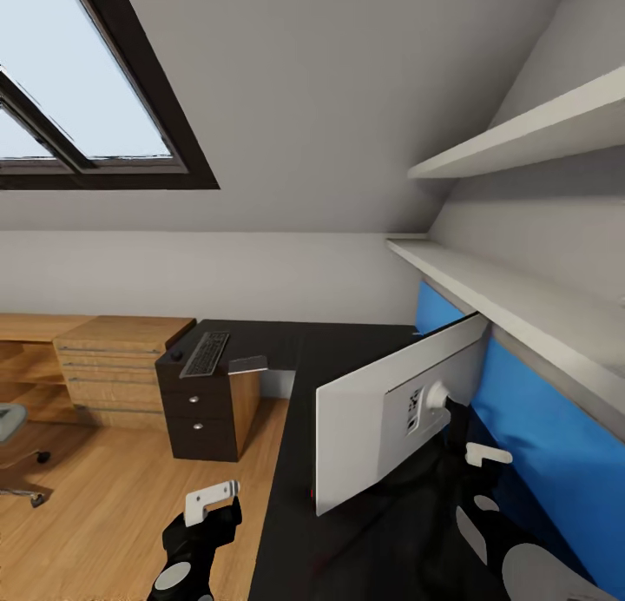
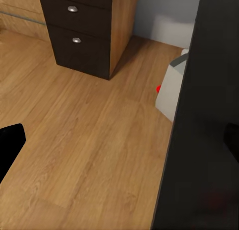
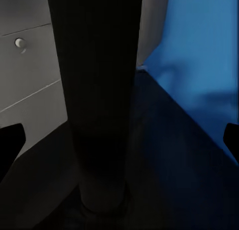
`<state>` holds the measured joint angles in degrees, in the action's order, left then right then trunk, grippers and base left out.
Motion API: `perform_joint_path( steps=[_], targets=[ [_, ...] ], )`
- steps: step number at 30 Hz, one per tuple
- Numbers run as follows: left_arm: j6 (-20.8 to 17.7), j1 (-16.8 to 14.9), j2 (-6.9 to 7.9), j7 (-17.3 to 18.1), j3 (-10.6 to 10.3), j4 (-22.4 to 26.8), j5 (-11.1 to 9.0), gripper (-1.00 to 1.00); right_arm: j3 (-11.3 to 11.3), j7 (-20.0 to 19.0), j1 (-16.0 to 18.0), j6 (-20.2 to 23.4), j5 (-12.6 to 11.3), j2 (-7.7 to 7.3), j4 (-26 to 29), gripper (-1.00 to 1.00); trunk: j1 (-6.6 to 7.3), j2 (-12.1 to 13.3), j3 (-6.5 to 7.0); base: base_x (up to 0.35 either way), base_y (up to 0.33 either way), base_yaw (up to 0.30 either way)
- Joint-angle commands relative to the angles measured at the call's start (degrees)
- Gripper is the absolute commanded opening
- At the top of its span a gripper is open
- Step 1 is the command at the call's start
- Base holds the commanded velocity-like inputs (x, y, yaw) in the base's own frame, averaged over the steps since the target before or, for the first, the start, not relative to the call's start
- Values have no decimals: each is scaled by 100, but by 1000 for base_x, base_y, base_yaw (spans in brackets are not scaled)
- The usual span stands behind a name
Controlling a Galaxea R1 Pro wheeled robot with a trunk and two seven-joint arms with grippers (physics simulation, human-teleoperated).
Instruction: In the bedroom, organize the workspace by keeping the computer under the desk, ensuring the monitor is on the desk, placing the keyboard on the desk next to the monitor, placing the mouse on the desk next to the keyboard, moving the folder from the swivel chair onto the desk next to the mouse, stacking the notebook on top of the folder with the pen on top of the notebook, and positioning the swivel chair next to the desk.
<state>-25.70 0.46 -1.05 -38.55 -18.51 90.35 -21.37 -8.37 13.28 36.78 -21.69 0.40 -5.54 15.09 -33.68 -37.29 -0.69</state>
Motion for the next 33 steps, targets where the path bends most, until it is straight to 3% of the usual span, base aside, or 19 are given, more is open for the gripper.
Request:
perform_joint_path(
  steps=[1,13,14,19,23,29,32,33],
  targets=[
    [-13,-2,-1,-39,-4,9,-43,100,-6,8,4,-19,4,0,-11,100,-1,-7,-7,-90,1,0],
    [-22,-2,-1,-39,-4,3,-43,100,-18,27,-1,-30,-4,52,215,100,-1,-7,-7,-163,70,0],
    [-27,-2,-1,-39,-4,-3,-43,100,-28,32,-13,0,0,159,555,100,-1,-7,-7,-281,185,0],
    [-30,-2,-1,-39,5,-7,-40,100,-32,36,-151,115,-2,286,1235,100,-1,-7,-7,-283,190,0],
    [-31,-2,-1,-39,12,-8,-39,100,-31,37,-745,613,-2,430,2429,100,-1,-7,-7,-284,195,0],
    [-29,-2,-1,-39,13,-8,-39,100,-27,40,-1355,1177,-4,622,3638,100,-1,-7,-7,-284,199,0],
    [-29,-2,-1,-39,13,-8,-41,100,-23,48,-1604,1598,-4,783,4195,100,-1,-7,-7,-276,217,0],
    [-26,-2,-1,-39,14,-8,-39,100,18,60,-1708,2011,-4,943,4474,100,-1,-7,-7,-257,236,0]
  ],
)
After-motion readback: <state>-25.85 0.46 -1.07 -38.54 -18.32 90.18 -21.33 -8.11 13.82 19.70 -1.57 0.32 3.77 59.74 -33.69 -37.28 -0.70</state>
